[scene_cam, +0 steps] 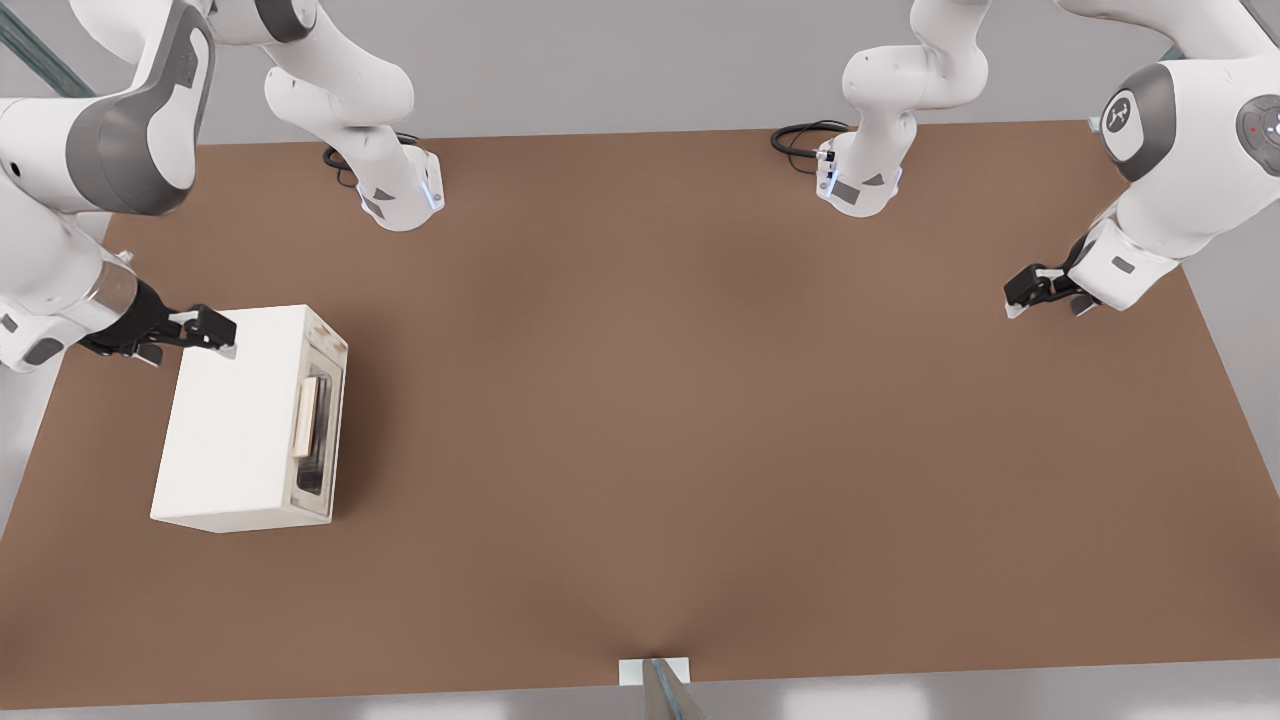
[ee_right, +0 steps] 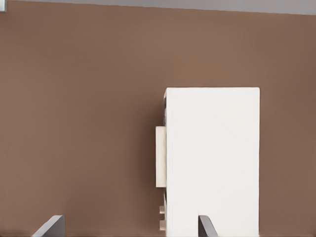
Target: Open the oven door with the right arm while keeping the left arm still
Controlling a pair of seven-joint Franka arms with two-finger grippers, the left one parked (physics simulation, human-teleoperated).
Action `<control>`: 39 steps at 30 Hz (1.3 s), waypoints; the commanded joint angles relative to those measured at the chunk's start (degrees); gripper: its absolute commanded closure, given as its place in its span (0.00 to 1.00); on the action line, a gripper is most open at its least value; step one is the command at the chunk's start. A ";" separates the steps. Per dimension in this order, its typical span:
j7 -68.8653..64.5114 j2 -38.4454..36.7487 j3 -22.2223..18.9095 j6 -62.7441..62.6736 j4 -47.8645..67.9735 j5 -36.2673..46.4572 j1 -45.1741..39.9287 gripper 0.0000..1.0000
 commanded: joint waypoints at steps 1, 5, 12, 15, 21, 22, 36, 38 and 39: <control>-7.31 0.05 -0.10 -1.85 0.07 0.13 0.05 0.00; -7.48 9.97 0.52 -0.88 5.42 -6.37 2.95 0.20; 11.24 26.24 0.17 -15.21 4.47 -45.40 16.93 1.00; 18.09 28.26 -2.29 -12.13 2.53 -48.56 17.36 1.00; 28.20 30.20 -2.29 -12.13 2.53 -48.12 20.97 1.00; 29.25 30.37 -2.29 -12.57 2.44 -48.12 20.97 1.00; 37.34 31.78 -2.03 -8.09 -4.06 -47.60 20.97 1.00; 39.19 31.78 -2.03 -7.48 -5.20 -47.60 20.97 1.00; 39.36 31.87 -2.03 -6.42 -5.90 -47.51 20.88 1.00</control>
